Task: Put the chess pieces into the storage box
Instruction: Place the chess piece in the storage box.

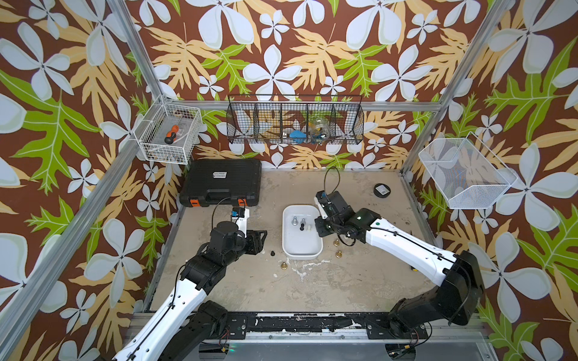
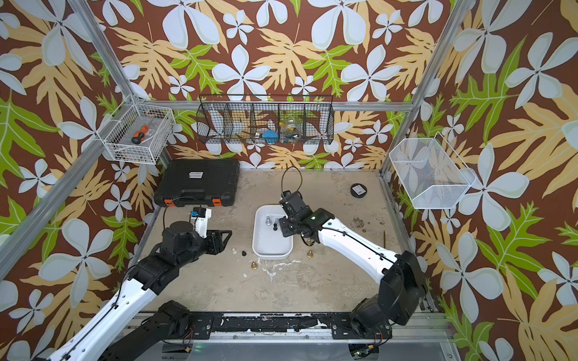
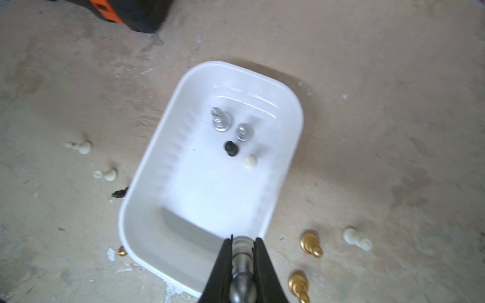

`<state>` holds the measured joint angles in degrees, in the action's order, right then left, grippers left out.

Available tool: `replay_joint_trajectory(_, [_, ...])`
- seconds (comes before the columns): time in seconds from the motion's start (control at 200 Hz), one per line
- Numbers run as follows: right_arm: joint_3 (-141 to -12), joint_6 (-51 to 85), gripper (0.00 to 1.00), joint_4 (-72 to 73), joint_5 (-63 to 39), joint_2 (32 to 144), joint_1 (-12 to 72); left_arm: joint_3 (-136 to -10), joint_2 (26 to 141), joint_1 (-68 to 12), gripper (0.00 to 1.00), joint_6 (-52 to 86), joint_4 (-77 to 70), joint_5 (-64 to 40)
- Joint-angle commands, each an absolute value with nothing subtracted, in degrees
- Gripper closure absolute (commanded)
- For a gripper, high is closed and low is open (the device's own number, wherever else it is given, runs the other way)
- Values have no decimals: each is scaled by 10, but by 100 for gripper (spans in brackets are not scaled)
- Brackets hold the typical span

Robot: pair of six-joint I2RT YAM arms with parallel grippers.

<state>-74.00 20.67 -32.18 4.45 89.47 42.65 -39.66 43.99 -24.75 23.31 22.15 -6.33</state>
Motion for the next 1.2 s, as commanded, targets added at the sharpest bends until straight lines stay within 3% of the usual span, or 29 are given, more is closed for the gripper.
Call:
replay_joint_trajectory(0.0, [-793,187,89,-323,38,958,457,-402,450,-240,39,247,232,-103])
replay_joint_trajectory(0.485, [-902,155,89,-278,43,1161,471,-383,413,-240,39,239,207,-105])
replay_joint_trajectory(0.871, [-901,172,89,-237,108,1207,466,-380,407,-240,39,238,202,-106])
replay_joint_trajectory(1.196, [-890,173,89,-214,103,1220,458,-376,405,-240,39,238,196,-105])
